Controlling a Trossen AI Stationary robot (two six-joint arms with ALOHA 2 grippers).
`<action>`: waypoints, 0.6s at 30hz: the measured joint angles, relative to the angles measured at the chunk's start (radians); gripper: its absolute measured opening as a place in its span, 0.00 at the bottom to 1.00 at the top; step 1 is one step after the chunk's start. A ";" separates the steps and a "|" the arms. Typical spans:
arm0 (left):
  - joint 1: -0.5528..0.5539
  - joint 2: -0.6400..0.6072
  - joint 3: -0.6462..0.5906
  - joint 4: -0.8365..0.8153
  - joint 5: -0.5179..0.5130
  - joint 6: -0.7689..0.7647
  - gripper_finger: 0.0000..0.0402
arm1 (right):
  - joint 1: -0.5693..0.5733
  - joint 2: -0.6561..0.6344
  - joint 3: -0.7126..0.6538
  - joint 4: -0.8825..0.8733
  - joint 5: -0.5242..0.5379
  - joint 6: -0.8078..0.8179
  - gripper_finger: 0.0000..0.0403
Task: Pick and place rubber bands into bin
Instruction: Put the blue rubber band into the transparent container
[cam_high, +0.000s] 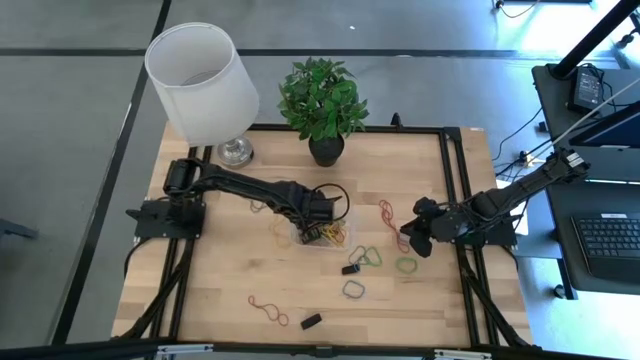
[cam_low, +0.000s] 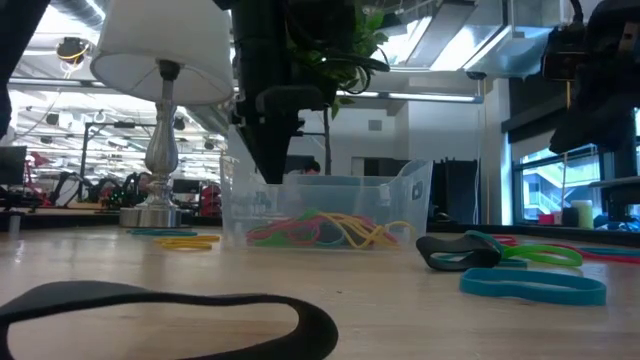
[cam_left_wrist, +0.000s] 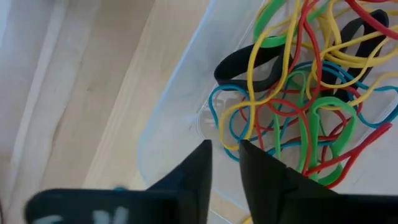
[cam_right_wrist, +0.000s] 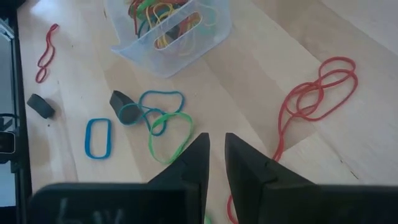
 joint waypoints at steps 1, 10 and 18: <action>0.000 0.000 0.000 0.000 -0.003 0.000 0.21 | 0.000 0.000 0.000 0.000 0.000 0.000 0.14; 0.001 -0.056 0.050 -0.048 -0.045 0.005 0.28 | 0.000 0.000 -0.001 0.001 0.000 -0.001 0.14; -0.070 -0.206 0.040 -0.079 -0.043 0.137 0.11 | -0.015 0.016 -0.002 0.122 0.002 -0.002 0.07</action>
